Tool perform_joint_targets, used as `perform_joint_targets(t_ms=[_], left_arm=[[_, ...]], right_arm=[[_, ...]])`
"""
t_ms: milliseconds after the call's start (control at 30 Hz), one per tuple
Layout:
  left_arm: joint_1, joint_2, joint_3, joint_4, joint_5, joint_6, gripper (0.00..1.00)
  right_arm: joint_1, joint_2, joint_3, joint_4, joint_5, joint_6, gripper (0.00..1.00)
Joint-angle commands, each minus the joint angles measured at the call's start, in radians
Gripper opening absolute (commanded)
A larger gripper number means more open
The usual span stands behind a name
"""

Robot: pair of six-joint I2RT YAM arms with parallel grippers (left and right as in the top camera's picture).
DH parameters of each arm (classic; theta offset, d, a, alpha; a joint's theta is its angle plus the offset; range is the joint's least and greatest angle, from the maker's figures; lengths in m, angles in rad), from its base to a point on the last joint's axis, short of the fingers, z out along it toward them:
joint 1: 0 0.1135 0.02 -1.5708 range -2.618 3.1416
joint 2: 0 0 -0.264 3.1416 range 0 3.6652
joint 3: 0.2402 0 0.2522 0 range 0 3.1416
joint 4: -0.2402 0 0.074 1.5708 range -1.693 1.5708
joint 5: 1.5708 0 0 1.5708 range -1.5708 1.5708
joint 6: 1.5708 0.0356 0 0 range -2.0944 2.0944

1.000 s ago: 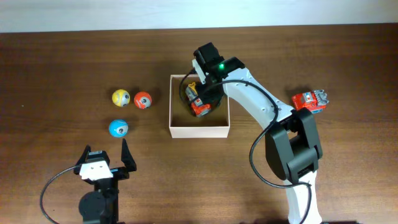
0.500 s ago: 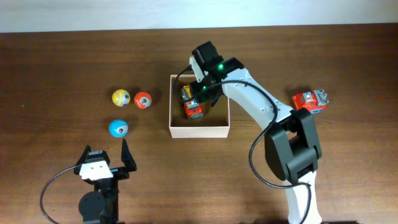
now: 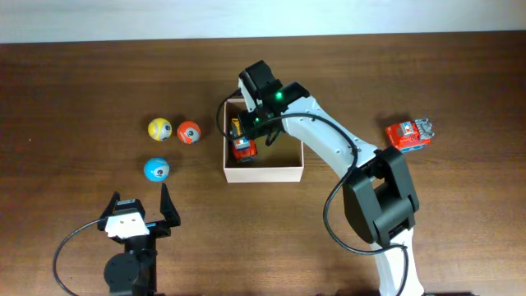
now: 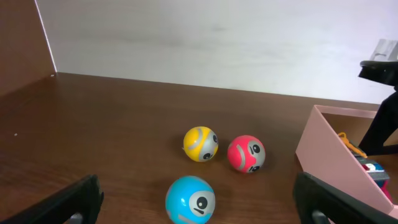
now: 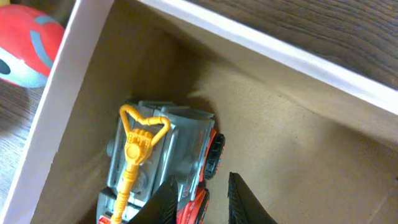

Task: Pack container
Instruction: 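Adjust the fire truck inside the box and release it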

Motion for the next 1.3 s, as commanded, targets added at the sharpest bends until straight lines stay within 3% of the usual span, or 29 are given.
perform_joint_targets(t_ms=[0, 267, 400, 767, 1267], left_arm=[[-0.004, -0.008, -0.002, -0.005, 0.008, 0.013, 0.99], [-0.004, -0.008, -0.002, -0.005, 0.008, 0.013, 0.99], [-0.004, -0.008, -0.002, -0.005, 0.008, 0.013, 0.99], [-0.004, -0.008, -0.002, -0.005, 0.008, 0.013, 0.99], [-0.004, -0.008, -0.002, -0.005, 0.008, 0.013, 0.99]], right_arm=[[0.002, 0.008, -0.011, -0.013, 0.042, 0.018, 0.22], [-0.025, 0.006, -0.004, -0.096, 0.076, 0.016, 0.23], [-0.023, 0.006, 0.039, -0.182, 0.076, 0.009, 0.31], [0.003, 0.004, 0.104, -0.369, -0.016, -0.045, 0.27], [0.086, 0.006, 0.072, -0.316, -0.015, -0.043, 0.25]])
